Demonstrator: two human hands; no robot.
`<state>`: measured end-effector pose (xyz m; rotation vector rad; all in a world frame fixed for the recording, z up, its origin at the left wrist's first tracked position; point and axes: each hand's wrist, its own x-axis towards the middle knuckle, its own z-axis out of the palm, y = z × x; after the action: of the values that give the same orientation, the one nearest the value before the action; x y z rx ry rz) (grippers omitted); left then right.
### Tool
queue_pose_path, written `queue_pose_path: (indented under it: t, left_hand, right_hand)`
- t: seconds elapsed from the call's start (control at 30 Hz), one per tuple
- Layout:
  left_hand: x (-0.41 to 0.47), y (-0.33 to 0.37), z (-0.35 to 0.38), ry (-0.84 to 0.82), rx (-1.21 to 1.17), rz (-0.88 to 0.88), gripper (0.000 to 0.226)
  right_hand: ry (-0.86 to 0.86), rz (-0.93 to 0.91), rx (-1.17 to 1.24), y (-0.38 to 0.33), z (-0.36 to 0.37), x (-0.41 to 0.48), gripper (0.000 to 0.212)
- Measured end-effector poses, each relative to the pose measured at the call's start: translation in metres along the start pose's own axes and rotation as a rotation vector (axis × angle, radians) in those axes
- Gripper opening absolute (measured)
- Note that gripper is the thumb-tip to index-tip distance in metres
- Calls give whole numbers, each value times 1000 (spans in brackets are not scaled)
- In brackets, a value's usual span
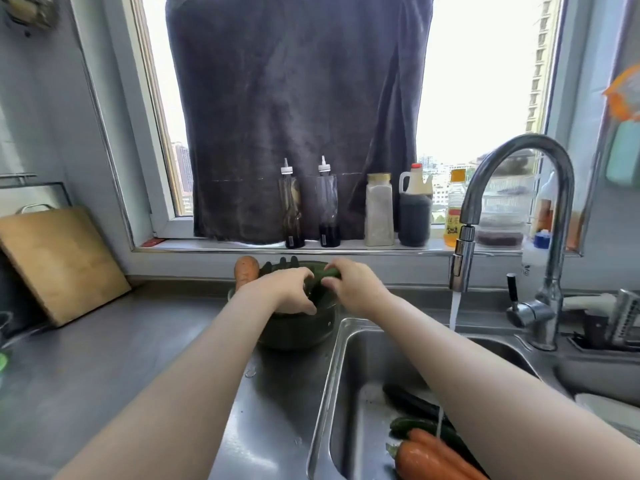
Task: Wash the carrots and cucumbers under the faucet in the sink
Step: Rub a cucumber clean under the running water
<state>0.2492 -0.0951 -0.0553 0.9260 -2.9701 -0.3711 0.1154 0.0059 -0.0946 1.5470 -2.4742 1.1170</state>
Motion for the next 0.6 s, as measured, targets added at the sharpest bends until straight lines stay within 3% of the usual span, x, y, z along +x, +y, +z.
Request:
queue_pose_path:
  t: [0.2,0.4,0.5,0.6]
  left_hand:
    - [10,31,5,204,-30,108,74]
    - [13,83,21,344,-37,245,29]
    - [10,111,21,303,37,323,28]
    - [3,144,19,131,112,366,36]
  right_hand:
    - [292,-3,263,11,-43,-7,13]
    - [520,26,508,46,-54,-53,9]
    - [650,112,542,66,-60,-79,9]
    - [714,211,524,83,-65,-103,14]
